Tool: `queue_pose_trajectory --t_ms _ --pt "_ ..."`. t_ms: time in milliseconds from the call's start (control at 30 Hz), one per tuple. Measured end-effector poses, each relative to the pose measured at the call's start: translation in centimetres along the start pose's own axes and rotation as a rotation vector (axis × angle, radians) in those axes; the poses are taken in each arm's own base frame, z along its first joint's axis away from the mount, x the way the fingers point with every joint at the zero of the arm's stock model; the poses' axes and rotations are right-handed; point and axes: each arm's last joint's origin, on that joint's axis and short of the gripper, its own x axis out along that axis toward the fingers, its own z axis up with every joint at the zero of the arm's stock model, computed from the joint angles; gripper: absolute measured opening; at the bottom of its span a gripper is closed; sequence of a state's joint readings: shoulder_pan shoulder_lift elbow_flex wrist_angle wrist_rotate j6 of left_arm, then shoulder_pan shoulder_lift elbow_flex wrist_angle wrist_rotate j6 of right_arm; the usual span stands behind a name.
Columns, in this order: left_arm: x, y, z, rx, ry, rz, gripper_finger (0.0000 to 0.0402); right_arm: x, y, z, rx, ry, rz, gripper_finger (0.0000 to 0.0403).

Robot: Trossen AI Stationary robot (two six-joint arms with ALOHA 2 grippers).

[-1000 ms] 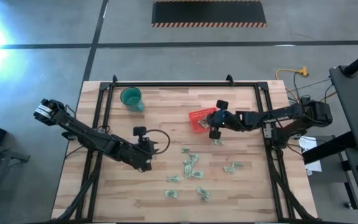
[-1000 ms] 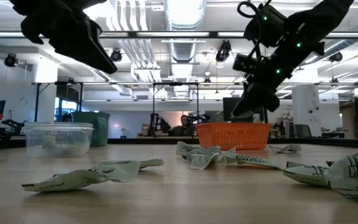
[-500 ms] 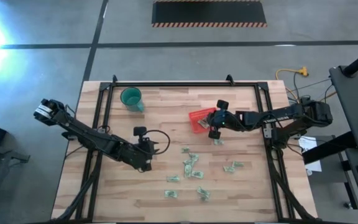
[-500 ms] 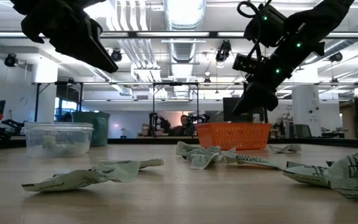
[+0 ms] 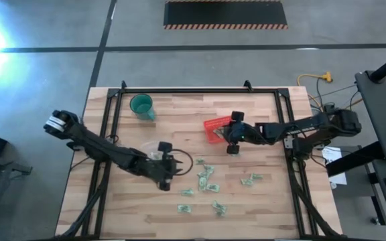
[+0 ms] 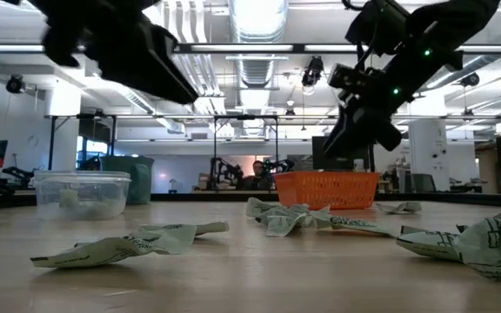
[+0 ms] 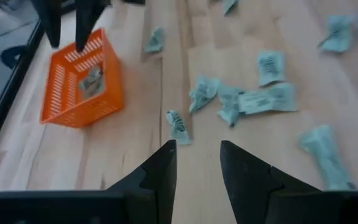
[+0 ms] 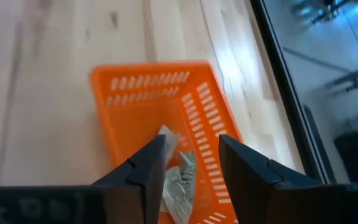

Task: Pick and place items into bin
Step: Put the light green stevia packet into the transparent container

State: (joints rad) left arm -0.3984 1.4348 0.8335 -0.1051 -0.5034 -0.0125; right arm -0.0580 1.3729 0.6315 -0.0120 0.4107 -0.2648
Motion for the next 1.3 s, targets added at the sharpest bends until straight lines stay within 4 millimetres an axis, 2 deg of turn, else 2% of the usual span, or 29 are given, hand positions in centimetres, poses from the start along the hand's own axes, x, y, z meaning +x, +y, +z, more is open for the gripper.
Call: queue_pose_trajectory --t_ms 233,400,767,967,1300 --pt "4.1 1.9 -0.7 -0.052 0.111 -0.034 0.0107 -3.0 0.9 1.2 -0.059 -0.111 0.041 0.0120" --pt "6.4 3.2 -1.0 -0.120 0.100 -0.105 0.0107 -5.8 1.1 1.7 -0.058 -0.187 0.074 0.0109" --pt "9.8 4.8 -2.7 -0.252 0.152 -0.140 0.0107 -10.1 1.2 1.5 -0.005 -0.282 0.147 0.0100" --pt "10.9 4.9 -3.1 -0.274 0.129 -0.204 0.0107 -10.8 1.5 1.4 -0.010 -0.304 0.171 0.0102" --pt "11.4 5.1 -3.2 -0.282 0.124 -0.199 0.0107 -10.8 1.6 1.4 -0.011 -0.302 0.173 0.0088"
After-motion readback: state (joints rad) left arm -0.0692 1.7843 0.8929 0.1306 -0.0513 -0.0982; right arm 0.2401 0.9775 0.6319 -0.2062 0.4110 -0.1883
